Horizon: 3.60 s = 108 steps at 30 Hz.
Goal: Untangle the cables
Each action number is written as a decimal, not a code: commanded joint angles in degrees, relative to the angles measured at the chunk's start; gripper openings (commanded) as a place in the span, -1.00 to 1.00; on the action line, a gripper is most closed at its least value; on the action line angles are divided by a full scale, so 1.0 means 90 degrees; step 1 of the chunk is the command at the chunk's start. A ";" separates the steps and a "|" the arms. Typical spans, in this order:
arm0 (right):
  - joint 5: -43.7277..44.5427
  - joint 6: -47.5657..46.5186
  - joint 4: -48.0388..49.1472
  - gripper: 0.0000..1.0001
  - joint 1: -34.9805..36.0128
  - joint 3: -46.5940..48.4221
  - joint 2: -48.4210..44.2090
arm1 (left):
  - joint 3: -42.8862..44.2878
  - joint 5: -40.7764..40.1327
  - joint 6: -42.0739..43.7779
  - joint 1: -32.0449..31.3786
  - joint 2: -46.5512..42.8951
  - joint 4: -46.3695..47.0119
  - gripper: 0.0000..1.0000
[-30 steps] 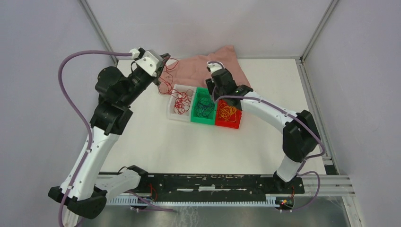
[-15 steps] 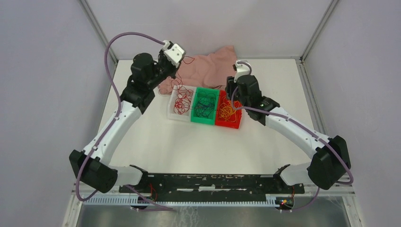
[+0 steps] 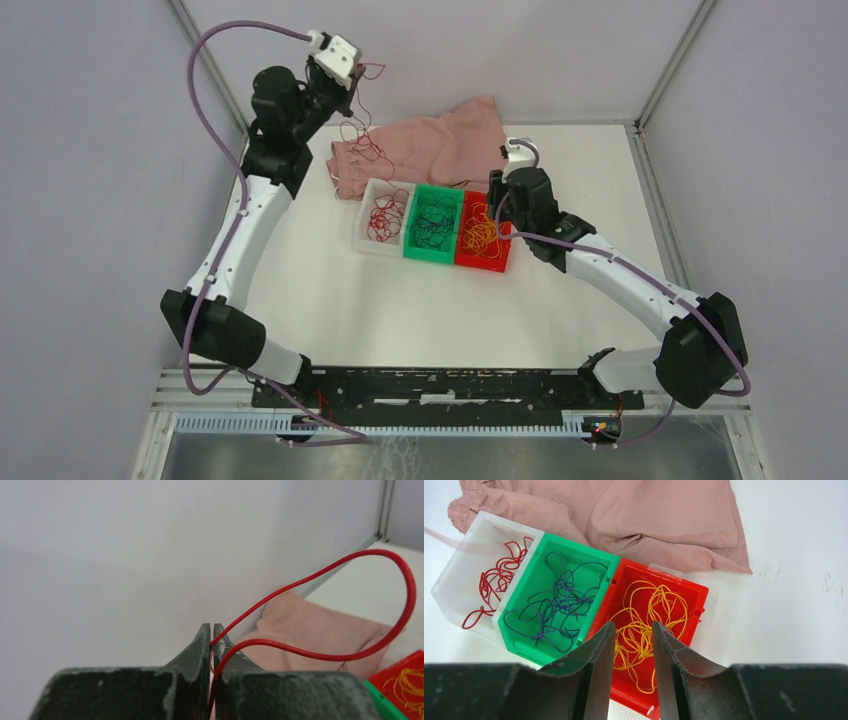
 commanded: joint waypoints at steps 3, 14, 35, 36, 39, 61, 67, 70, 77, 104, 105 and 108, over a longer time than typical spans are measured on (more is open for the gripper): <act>0.0031 0.0200 0.0386 -0.23 -0.0037 -0.0035 -0.0128 | 0.0732 0.1479 -0.1036 0.0082 -0.0377 0.0436 -0.94; 0.0019 0.0305 0.0398 -0.26 -0.0058 -0.0140 -0.0211 | -0.0395 0.1280 -0.1028 0.0072 -0.0525 0.0316 -0.94; 0.0059 0.0406 0.0425 -0.34 -0.0120 -0.0382 -0.0375 | 0.0570 0.1624 -0.1372 0.0267 -0.0252 0.0303 -0.94; 0.0038 0.0412 0.0429 -0.34 -0.0120 -0.0389 -0.0369 | 0.0540 0.1612 -0.1402 0.0268 -0.0273 0.0334 -0.94; 0.0021 0.0452 0.0442 -0.35 -0.0120 -0.0412 -0.0352 | 0.0244 0.1605 -0.1340 0.0265 -0.0351 0.0332 -0.94; 0.0048 0.0504 0.0438 -0.44 -0.0149 -0.0541 -0.0364 | -0.1374 0.0959 0.0206 0.0189 0.0254 0.0229 -0.94; 0.0149 0.0475 0.0389 -0.45 -0.0147 -0.0493 -0.0371 | -0.1632 0.0767 0.0465 -0.0022 0.0692 0.0419 -0.94; 0.0198 0.0474 0.0388 -0.46 -0.0150 -0.0494 -0.0398 | -0.1928 0.0583 0.0590 -0.0107 0.0863 0.0742 -0.94; 0.0306 0.0451 0.0371 -0.49 -0.0159 -0.0455 -0.0398 | -0.2014 0.0567 0.0776 -0.0176 0.1392 0.0968 -0.94; 0.0328 0.0303 0.0024 -0.53 -0.0242 -0.0121 -0.0361 | -0.1292 0.1296 0.1298 -0.0050 0.1914 -0.1482 0.21; 0.0315 0.0298 0.0013 -0.53 -0.0243 -0.0096 -0.0369 | -0.1225 0.1404 0.1384 0.0013 0.1861 -0.1639 0.27; 0.0279 0.0270 -0.0014 -0.53 -0.0245 -0.0065 -0.0391 | -0.1012 0.1713 0.1828 0.0183 0.1746 -0.2279 0.49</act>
